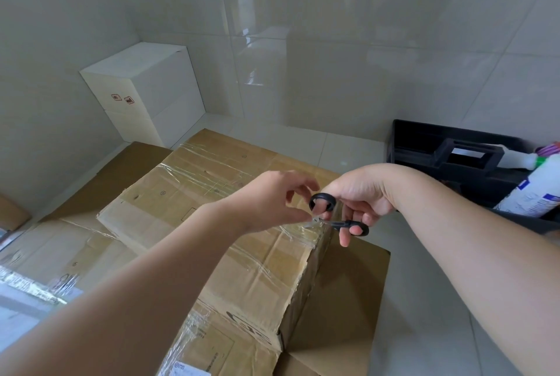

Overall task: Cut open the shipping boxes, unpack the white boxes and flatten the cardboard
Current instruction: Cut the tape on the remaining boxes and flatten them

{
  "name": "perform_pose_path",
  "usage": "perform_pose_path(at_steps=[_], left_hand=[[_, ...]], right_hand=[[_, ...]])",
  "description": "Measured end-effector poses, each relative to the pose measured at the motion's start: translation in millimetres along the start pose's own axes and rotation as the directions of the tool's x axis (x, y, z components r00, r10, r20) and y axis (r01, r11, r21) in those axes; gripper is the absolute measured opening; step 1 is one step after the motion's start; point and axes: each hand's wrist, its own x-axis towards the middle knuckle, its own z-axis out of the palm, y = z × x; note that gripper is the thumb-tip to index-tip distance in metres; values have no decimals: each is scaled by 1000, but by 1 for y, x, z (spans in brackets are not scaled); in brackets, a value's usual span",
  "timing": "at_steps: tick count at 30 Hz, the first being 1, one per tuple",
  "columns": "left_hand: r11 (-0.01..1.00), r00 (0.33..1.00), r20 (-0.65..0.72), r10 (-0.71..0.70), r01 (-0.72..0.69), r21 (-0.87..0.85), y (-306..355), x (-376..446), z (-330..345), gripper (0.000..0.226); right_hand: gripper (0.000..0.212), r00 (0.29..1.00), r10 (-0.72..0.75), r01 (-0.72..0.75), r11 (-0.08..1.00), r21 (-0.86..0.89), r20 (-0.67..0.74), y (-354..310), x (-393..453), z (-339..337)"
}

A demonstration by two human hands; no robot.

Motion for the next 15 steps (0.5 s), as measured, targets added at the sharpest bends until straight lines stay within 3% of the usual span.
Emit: perform_pose_path(at_steps=[6, 10, 12, 15], left_hand=[[998, 998, -33, 46, -45, 44, 0, 3, 1, 10], [999, 999, -49, -7, 9, 31, -5, 4, -3, 12], [999, 997, -63, -49, 49, -3, -11, 5, -7, 11], [995, 994, -40, -97, 96, -19, -18, 8, -13, 15]], right_hand=[[40, 999, -25, 25, 1000, -20, -27, -9, -4, -4], [51, 985, -121, 126, 992, 27, -126, -5, -5, -5], [61, 940, -224, 219, 975, -48, -257, 1, -3, -2], [58, 786, -430, 296, 892, -340, -443, 10, 4, 10]])
